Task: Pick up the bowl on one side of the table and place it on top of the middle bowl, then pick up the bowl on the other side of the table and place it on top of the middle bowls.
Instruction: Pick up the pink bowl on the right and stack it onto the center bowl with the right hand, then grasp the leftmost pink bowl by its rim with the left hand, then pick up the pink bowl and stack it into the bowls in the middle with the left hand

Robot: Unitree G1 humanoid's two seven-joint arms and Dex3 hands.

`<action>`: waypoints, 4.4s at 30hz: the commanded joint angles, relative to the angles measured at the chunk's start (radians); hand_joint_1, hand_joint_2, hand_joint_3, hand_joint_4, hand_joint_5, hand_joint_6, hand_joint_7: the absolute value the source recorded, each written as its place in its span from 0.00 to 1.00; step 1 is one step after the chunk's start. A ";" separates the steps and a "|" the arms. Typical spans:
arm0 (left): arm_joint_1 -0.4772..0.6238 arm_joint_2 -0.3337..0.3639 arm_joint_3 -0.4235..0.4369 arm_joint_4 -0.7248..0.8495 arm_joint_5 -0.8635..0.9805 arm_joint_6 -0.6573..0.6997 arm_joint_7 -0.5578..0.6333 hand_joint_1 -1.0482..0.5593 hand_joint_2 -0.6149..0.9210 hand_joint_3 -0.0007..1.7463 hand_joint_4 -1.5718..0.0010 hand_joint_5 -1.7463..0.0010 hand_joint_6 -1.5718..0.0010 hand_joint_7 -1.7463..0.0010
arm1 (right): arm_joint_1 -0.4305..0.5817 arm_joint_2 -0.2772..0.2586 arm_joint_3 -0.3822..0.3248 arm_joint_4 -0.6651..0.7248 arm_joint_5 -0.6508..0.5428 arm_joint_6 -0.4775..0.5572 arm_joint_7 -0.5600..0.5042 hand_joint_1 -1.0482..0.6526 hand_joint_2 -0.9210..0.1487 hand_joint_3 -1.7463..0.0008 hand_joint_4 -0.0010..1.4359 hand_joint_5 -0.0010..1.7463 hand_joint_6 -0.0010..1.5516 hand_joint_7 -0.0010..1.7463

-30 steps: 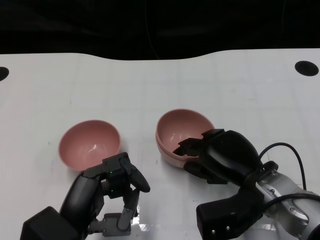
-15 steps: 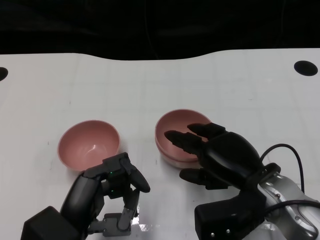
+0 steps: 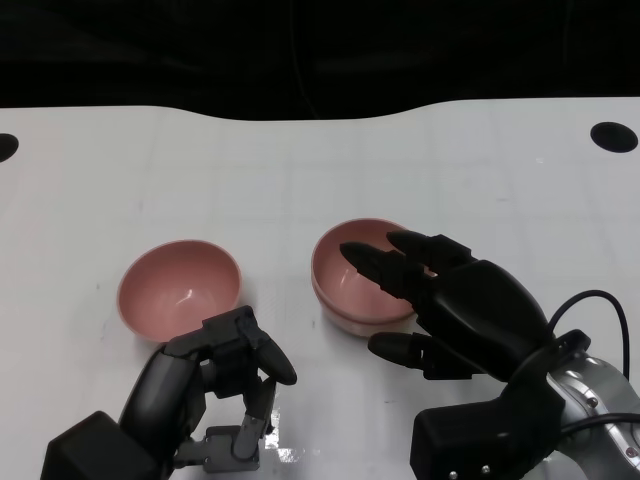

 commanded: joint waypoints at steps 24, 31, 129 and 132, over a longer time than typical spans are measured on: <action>-0.016 -0.001 0.040 0.030 -0.002 -0.038 0.020 0.55 0.68 0.72 0.48 0.09 0.49 0.24 | 0.433 -0.033 -0.250 -0.218 0.496 -0.383 -0.063 0.56 0.34 0.48 0.46 0.69 0.51 0.40; -0.020 -0.009 0.055 0.023 -0.038 -0.035 0.012 0.55 0.71 0.67 0.51 0.17 0.51 0.32 | 0.503 0.008 -0.278 -0.239 0.641 -0.367 0.021 0.61 0.48 0.26 0.58 0.79 0.58 0.53; -0.959 0.253 -0.479 0.713 0.881 -0.305 0.349 0.48 0.94 0.19 0.47 0.00 0.50 0.19 | 0.519 0.154 -0.316 -0.288 0.614 -0.159 0.154 0.57 0.69 0.03 0.67 1.00 0.55 0.89; -0.967 0.256 -0.499 0.732 0.900 -0.315 0.362 0.47 0.96 0.18 0.46 0.00 0.49 0.20 | 0.520 0.156 -0.315 -0.290 0.612 -0.156 0.153 0.58 0.69 0.03 0.67 1.00 0.55 0.89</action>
